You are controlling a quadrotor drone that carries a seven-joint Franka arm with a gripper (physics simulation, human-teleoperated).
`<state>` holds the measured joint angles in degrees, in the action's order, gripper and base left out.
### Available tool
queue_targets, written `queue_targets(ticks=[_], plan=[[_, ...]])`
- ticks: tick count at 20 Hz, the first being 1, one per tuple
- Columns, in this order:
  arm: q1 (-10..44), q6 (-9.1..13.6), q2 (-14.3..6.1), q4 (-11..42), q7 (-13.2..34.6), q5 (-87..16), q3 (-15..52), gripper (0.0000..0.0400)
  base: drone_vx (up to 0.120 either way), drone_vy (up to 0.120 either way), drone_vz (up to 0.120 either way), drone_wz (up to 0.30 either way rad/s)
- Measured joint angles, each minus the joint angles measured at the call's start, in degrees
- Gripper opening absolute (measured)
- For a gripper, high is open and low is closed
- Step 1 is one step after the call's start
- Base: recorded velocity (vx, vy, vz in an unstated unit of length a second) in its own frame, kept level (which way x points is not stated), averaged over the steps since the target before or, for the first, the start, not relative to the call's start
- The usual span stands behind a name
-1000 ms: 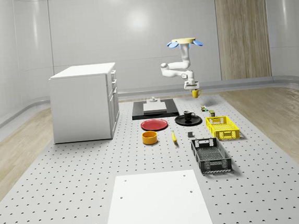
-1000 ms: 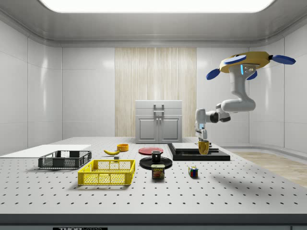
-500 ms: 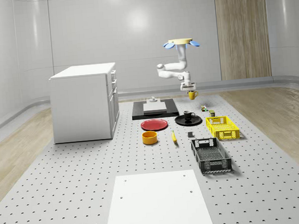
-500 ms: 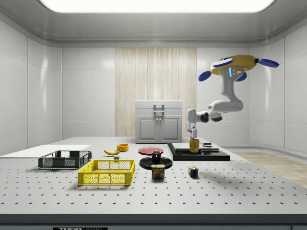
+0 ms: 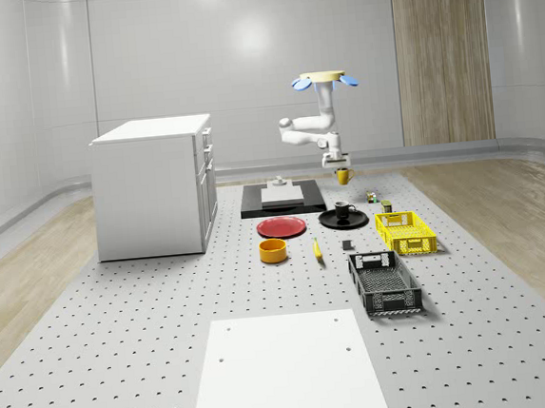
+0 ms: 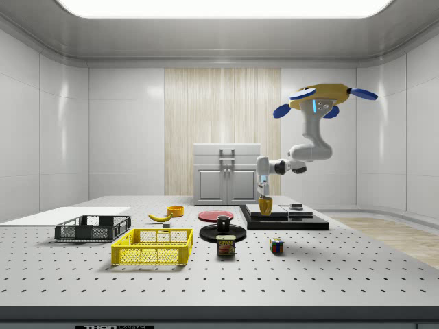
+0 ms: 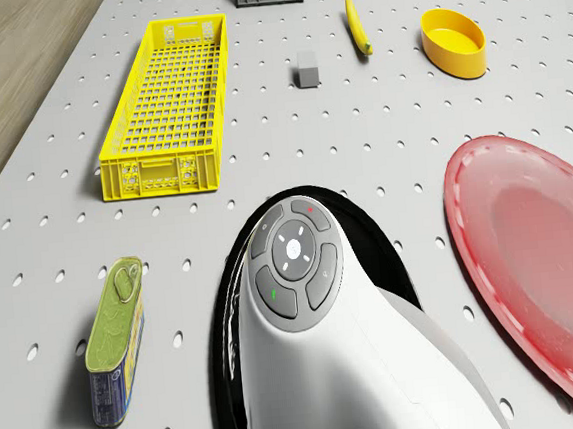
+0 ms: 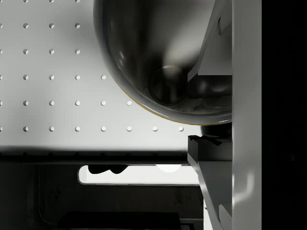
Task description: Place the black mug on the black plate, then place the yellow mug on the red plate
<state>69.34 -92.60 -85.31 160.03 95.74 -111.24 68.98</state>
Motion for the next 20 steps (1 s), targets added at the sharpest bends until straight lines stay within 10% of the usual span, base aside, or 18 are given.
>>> queue_targets(ticks=[20], plan=[[0.1, -0.2, -0.2, 0.0, 0.1, 0.1, 0.0, 0.011, 0.12, -0.12, 0.0, 0.0]])
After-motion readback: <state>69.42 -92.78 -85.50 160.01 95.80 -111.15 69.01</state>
